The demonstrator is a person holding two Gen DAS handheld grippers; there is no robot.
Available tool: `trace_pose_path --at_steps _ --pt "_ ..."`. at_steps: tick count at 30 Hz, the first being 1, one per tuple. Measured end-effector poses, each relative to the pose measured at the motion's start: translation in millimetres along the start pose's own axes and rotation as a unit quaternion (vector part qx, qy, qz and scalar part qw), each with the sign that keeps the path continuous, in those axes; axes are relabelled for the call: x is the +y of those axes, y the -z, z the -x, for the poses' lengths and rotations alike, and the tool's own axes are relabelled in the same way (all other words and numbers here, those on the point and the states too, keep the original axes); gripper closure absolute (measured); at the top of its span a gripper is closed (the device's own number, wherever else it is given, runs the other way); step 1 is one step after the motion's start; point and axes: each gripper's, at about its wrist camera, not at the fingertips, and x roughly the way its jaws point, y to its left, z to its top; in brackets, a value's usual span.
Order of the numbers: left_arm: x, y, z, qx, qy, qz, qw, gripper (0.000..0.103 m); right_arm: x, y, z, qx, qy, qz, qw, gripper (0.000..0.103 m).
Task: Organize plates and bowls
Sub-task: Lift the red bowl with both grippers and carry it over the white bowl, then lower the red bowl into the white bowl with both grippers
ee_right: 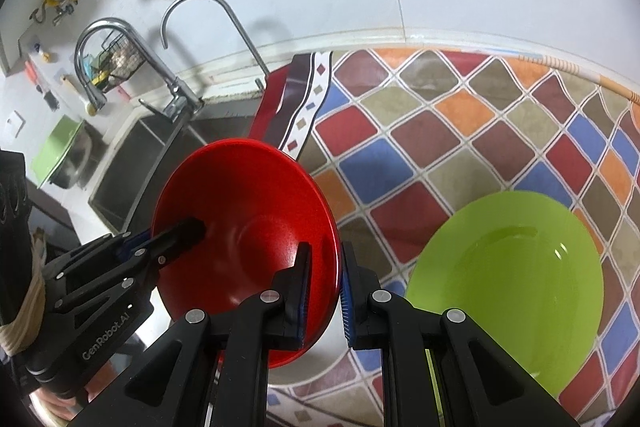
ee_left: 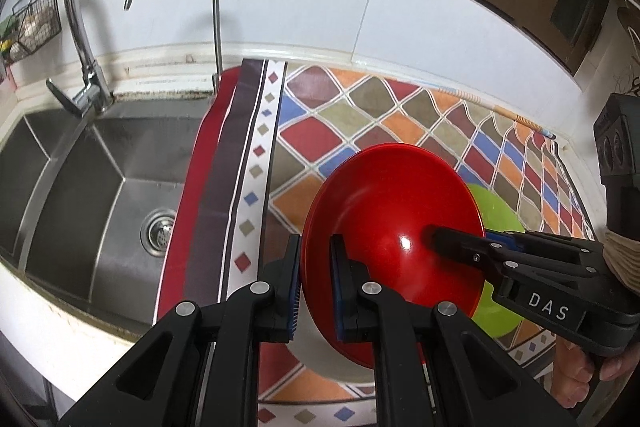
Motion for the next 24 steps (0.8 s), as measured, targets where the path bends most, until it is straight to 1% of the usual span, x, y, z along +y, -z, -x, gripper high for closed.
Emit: trace_pose_path --at_steps 7,11,24 --pt "4 15 -2 0.018 -0.002 0.009 0.9998 0.089 2 13 -8 0.027 -0.003 -0.001 1.000 0.088" --pt "8 21 -8 0.031 0.004 0.022 0.9993 0.089 4 18 -13 0.040 -0.004 0.002 0.999 0.088" --pt "13 30 -25 0.056 0.010 0.034 0.9978 0.089 3 26 -28 0.065 0.010 0.008 0.998 0.087"
